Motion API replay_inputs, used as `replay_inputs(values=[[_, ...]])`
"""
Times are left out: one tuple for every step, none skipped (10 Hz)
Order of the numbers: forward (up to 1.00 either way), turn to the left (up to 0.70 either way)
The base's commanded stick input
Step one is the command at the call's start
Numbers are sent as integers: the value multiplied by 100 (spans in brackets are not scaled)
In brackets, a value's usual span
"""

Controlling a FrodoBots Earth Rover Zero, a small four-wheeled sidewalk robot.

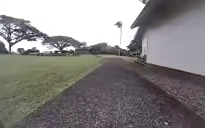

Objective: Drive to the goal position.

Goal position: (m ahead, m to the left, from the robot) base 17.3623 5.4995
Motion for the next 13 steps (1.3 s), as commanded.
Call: replay_inputs(values=[[70, -35], [70, -35], [70, -35], [70, -35], [70, -35], [70, -35], [70, -31], [70, -4], [70, 0], [70, 0], [70, 0], [70, 0], [70, 0]])
